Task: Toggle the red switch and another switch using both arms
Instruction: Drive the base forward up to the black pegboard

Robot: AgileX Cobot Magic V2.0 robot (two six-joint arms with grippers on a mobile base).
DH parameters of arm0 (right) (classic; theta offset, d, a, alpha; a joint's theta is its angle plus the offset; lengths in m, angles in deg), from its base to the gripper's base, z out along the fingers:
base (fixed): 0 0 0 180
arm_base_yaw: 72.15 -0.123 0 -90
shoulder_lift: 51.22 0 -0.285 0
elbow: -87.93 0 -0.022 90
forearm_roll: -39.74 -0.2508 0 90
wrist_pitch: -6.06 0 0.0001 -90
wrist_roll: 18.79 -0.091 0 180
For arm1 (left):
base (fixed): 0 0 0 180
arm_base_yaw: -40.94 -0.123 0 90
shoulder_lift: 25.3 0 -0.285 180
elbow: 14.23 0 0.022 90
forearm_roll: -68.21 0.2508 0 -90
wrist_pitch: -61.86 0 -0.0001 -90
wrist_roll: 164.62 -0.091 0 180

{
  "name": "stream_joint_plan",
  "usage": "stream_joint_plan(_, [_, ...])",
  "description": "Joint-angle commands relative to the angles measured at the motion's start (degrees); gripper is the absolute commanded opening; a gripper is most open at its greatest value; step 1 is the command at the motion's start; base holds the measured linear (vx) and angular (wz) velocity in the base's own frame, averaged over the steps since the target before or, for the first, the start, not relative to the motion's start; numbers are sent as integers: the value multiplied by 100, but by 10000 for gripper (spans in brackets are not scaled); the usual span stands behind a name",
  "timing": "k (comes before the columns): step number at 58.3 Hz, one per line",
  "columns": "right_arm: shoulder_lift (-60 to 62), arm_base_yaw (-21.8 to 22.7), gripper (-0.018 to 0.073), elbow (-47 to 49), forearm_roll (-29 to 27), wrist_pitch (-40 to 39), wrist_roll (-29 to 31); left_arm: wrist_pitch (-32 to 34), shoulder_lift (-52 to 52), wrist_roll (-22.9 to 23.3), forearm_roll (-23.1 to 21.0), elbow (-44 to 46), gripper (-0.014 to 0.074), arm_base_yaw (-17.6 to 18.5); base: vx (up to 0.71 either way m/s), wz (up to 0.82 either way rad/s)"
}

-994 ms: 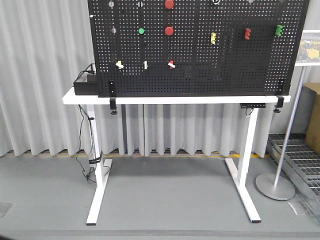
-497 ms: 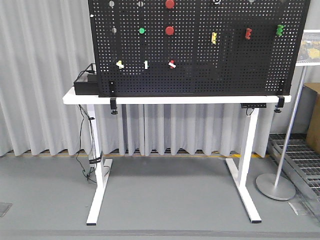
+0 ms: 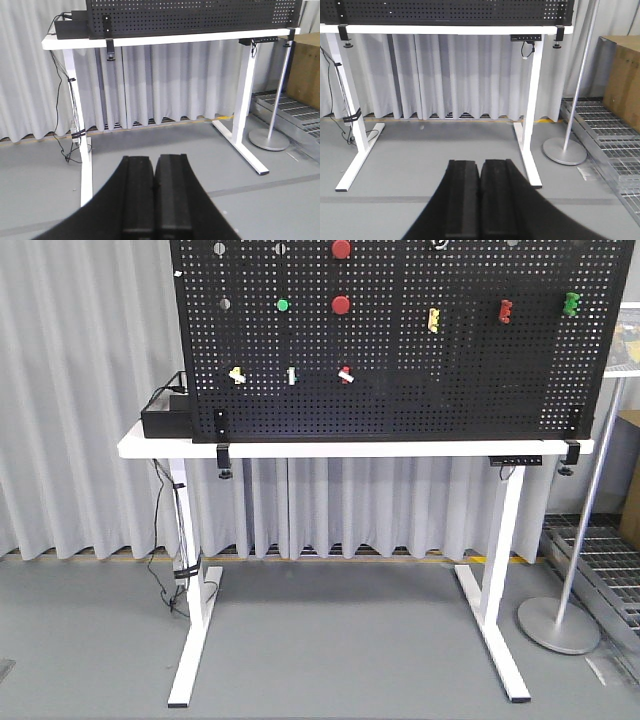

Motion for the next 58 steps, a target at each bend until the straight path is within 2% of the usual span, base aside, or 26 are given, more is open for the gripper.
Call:
stream_joint_plan(1, [76,40,-6,-30,31,-469,8,455,-107,48,-20,-113,3,-2,22,0])
stream_joint_plan(27, [76,40,-6,-30,31,-469,8,455,-107,48,-20,-113,3,-2,32,3])
stream_joint_plan(58, [76,40,-6,-30,31,-469,8,455,-107,48,-20,-113,3,-2,44,10])
